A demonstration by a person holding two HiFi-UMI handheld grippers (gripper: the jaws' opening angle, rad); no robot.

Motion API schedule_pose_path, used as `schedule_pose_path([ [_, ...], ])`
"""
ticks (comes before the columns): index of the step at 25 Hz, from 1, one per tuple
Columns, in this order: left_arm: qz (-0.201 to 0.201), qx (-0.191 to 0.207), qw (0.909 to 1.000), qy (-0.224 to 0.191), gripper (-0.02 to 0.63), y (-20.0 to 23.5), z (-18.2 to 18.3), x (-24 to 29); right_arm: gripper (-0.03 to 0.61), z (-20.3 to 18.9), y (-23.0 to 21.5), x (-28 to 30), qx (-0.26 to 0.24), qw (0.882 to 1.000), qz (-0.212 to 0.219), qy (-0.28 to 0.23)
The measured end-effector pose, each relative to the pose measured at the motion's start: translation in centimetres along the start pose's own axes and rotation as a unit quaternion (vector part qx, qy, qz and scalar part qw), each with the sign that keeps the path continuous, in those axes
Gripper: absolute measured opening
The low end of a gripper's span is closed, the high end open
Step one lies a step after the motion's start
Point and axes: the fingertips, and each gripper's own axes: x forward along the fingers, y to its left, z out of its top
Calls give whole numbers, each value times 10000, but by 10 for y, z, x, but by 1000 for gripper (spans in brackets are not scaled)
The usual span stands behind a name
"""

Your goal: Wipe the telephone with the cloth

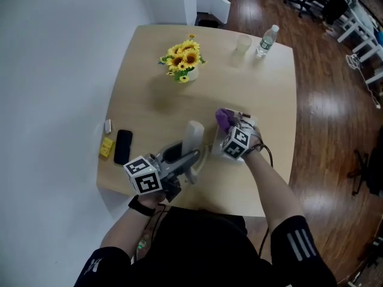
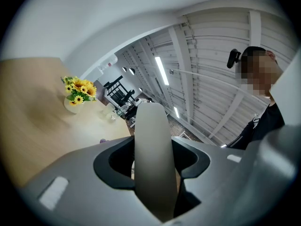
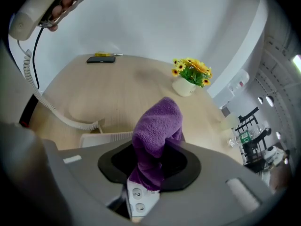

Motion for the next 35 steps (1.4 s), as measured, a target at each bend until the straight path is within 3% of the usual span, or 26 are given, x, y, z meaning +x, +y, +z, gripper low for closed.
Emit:
schedule_pose_path([
  [5,-21,28,10000,10,216,0,0,3,130,-5,51,-4,-440,9988,225,-43],
  [13,-58,96,9999,77,216,-7,-3,14,130,-21,128,-13,-729,9937,847,108],
  [15,-71,107,9999,110,216,-9,-6,17,130,-25,136,-10,-693,9942,822,95],
  [18,-100,99,9998,151,216,-10,-14,19,130,-25,137,-9,-441,9951,880,59],
  [22,-37,112,9997,221,216,-10,-21,22,130,-21,148,-23,-85,9898,1421,-56],
  [25,72,114,9996,260,216,-1,-29,25,130,-19,163,-46,348,9832,1746,-414],
  [29,596,167,9968,508,216,27,-47,33,130,-27,167,-88,951,9792,1524,-943],
  [35,1563,377,9828,905,216,81,-69,78,132,-58,148,-158,1688,9705,976,-1418],
])
